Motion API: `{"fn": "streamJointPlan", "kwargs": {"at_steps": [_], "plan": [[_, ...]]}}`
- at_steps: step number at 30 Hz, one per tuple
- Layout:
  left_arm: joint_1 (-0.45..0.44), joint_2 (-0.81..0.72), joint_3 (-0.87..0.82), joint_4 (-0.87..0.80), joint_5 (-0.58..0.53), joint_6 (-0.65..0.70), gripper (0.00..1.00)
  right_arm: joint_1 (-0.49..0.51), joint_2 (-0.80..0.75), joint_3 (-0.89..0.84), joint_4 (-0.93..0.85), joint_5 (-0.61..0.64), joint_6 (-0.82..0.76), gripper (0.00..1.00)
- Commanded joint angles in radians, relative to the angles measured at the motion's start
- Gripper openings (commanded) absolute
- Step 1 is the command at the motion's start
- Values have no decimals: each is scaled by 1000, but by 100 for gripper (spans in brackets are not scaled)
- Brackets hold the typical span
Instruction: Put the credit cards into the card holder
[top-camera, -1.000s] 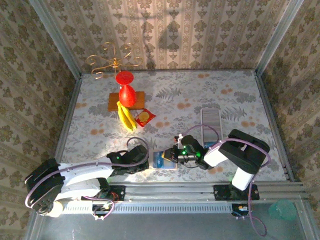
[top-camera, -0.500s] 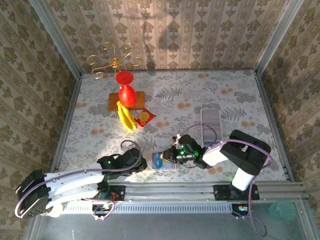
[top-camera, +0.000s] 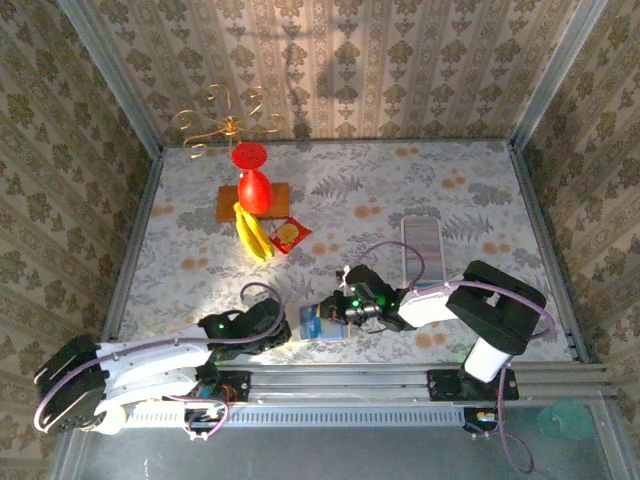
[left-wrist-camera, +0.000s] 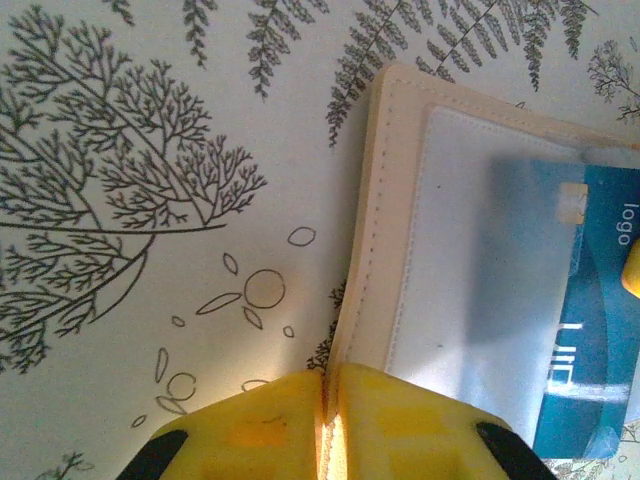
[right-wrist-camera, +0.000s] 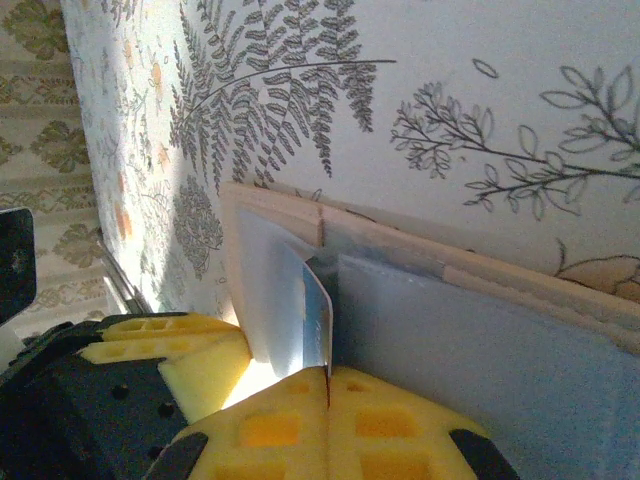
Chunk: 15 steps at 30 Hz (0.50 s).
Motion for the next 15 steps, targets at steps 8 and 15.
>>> {"fn": "streamJointPlan", "kwargs": {"at_steps": [8,15], "plan": [[-36,128,12,187,71,-3,9,34,-32,72,-209,60,-77,0],[-41,153,27,202,75,3,9,43,-23,93,-252,60,-99,6]]}}
